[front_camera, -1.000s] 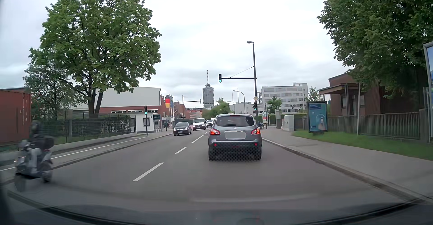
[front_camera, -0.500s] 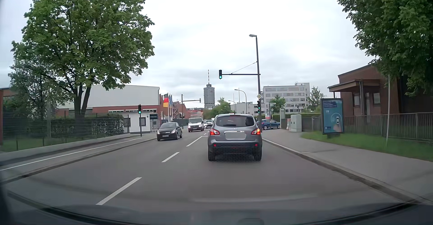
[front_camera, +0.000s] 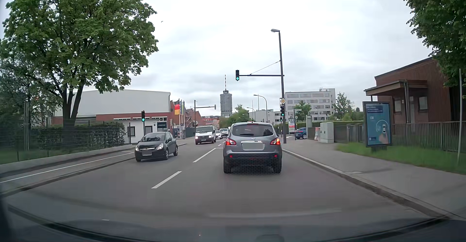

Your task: Follow the waypoints while adhering to traffic rules and regulations

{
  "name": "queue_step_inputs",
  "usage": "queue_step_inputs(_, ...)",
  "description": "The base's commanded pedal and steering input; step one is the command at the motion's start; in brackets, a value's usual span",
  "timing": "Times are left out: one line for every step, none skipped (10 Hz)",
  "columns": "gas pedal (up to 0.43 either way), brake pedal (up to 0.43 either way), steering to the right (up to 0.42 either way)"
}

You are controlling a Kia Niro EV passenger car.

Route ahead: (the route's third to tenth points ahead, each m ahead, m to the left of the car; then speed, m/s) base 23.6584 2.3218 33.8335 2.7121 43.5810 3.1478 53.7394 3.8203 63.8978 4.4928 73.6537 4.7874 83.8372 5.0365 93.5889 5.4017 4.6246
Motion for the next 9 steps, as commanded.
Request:
queue_step_inputs(0.000, 0.000, -0.008)
queue_step_inputs(0.000, 0.000, -0.007)
queue_step_inputs(0.000, 0.000, -0.005)
queue_step_inputs(0.000, 0.000, -0.005)
queue_step_inputs(0.000, 0.000, -0.005)
queue_step_inputs(0.000, 0.000, -0.005)
queue_step_inputs(0.000, 0.000, -0.005)
queue_step_inputs(0.000, 0.000, -0.005)
queue_step_inputs(0.000, 0.000, -0.005)
